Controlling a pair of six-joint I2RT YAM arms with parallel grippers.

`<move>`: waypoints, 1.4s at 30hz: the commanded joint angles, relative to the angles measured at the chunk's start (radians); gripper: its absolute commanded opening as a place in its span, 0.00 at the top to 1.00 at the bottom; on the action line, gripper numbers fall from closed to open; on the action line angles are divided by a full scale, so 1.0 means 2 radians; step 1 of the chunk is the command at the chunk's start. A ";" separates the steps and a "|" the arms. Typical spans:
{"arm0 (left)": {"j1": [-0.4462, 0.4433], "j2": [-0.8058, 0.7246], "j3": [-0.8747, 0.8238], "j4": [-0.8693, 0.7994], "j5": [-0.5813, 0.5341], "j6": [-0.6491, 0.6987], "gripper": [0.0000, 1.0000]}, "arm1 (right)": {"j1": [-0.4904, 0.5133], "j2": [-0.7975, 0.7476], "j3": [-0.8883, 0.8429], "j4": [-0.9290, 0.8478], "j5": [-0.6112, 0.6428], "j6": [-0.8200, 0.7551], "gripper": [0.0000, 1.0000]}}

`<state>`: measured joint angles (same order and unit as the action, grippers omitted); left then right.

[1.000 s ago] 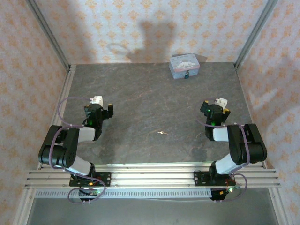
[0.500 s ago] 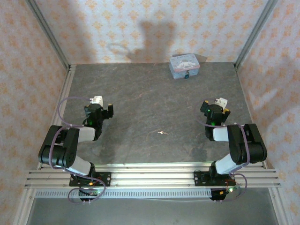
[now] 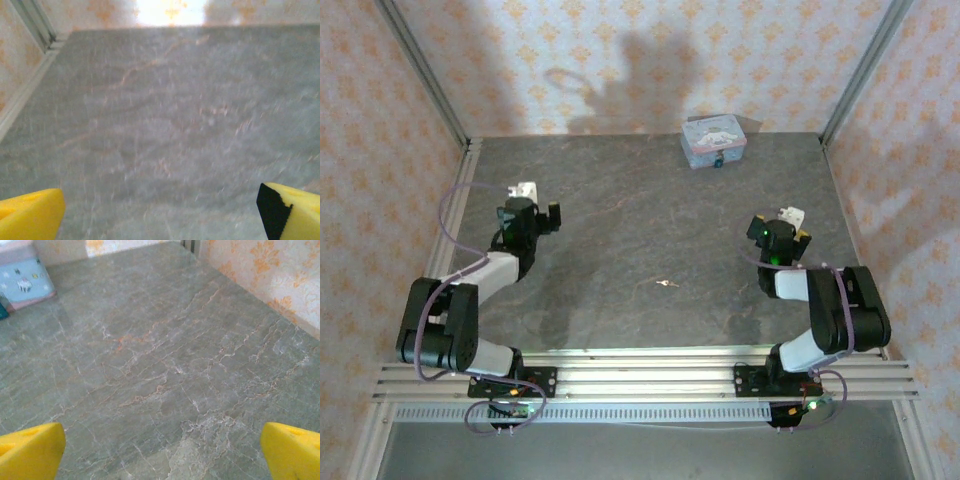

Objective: Unlock the padlock with the key

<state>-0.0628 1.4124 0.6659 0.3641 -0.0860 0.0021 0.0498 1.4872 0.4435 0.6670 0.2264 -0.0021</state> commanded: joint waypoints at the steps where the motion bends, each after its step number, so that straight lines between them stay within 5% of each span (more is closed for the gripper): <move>1: 0.001 -0.011 0.049 -0.109 0.009 -0.035 0.00 | 0.003 -0.046 0.087 -0.152 -0.004 0.000 0.01; 5: -0.003 0.013 0.112 -0.166 0.041 -0.084 0.00 | 0.003 -0.054 0.194 -0.302 -0.020 0.058 0.01; 10: -0.029 0.072 0.202 -0.214 0.075 -0.142 0.00 | 0.012 0.031 0.403 -0.491 -0.043 0.125 0.04; 25: -0.110 0.246 0.430 -0.274 0.171 -0.243 0.00 | 0.017 0.516 1.105 -0.815 -0.106 0.282 0.03; 34: -0.112 0.280 0.428 -0.266 0.185 -0.253 0.00 | 0.020 0.577 1.120 -0.736 -0.151 0.328 0.08; 42: -0.112 0.284 0.412 -0.262 0.191 -0.262 0.00 | 0.052 0.581 1.092 -0.765 -0.167 0.292 0.34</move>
<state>-0.2867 1.9816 1.5097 -0.1497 0.2817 -0.5018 0.1177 2.6492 2.6518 -0.8272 -0.0841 0.6010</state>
